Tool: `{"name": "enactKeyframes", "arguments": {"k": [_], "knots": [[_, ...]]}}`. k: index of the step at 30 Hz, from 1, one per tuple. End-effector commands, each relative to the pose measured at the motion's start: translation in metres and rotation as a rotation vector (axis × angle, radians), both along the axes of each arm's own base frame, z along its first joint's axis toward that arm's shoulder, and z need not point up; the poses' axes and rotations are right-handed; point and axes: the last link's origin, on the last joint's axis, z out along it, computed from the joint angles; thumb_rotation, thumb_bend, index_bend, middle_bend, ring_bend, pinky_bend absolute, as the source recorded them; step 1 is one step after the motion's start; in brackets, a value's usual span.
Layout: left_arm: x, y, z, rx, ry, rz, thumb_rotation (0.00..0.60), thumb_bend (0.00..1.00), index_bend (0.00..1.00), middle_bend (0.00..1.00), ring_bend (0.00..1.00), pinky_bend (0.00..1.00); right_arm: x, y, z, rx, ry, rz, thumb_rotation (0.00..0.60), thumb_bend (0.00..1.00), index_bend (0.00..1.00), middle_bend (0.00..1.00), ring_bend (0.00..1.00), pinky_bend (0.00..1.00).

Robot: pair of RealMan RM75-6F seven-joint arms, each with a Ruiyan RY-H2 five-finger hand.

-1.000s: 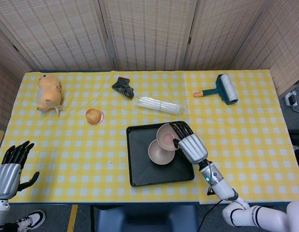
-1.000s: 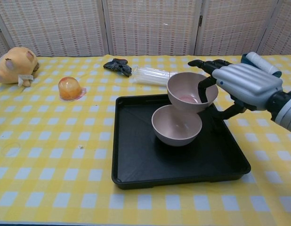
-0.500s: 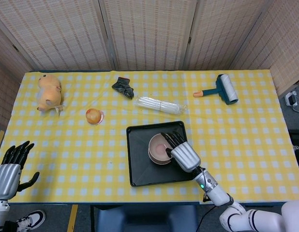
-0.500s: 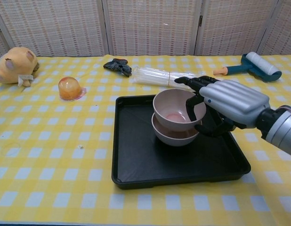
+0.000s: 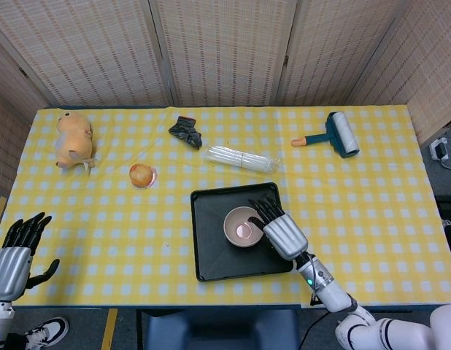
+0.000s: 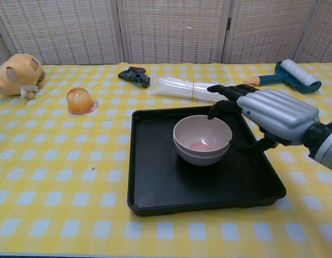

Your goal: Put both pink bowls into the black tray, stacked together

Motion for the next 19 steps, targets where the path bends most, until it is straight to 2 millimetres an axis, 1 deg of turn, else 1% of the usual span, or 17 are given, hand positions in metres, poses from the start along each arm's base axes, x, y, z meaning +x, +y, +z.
{"name": "enactKeyframes", "arguments": {"k": [1, 4, 8, 10, 14, 17, 19], "knots": [[0.000, 0.000, 0.000, -0.001, 0.002, 0.002, 0.600, 0.36, 0.00, 0.07, 0.10, 0.04, -0.007, 0.005, 0.015, -0.041, 0.001, -0.020, 0.600, 0.44, 0.26, 0.00, 0.00, 0.00], [-0.001, 0.000, -0.001, -0.005, 0.005, 0.005, 0.600, 0.36, 0.00, 0.07, 0.10, 0.04, -0.019, 0.011, 0.036, -0.093, 0.027, -0.066, 0.600, 0.44, 0.20, 0.00, 0.00, 0.00], [0.001, 0.000, -0.003, -0.008, 0.011, 0.000, 0.600, 0.36, 0.00, 0.07, 0.10, 0.04, -0.039, 0.024, 0.073, -0.182, 0.045, -0.156, 0.600, 0.44, 0.07, 0.00, 0.00, 0.00], [0.001, 0.000, -0.004, -0.006, 0.016, -0.004, 0.600, 0.36, 0.00, 0.07, 0.10, 0.04, -0.053, 0.034, 0.092, -0.222, 0.043, -0.222, 0.600, 0.44, 0.02, 0.00, 0.00, 0.00], [0.002, 0.001, -0.008, -0.013, 0.024, -0.012, 0.600, 0.36, 0.00, 0.06, 0.10, 0.04, -0.081, 0.064, 0.121, -0.261, 0.058, -0.337, 0.600, 0.44, 0.00, 0.00, 0.00, 0.00], [0.002, 0.001, -0.012, -0.027, 0.030, -0.011, 0.600, 0.36, 0.00, 0.06, 0.09, 0.04, -0.097, 0.084, 0.137, -0.288, 0.089, -0.405, 0.600, 0.44, 0.00, 0.00, 0.00, 0.00], [0.003, 0.001, -0.015, -0.029, 0.035, -0.014, 0.600, 0.36, 0.00, 0.06, 0.09, 0.04, -0.102, 0.092, 0.144, -0.300, 0.077, -0.435, 0.600, 0.44, 0.00, 0.00, 0.00, 0.00]]}}
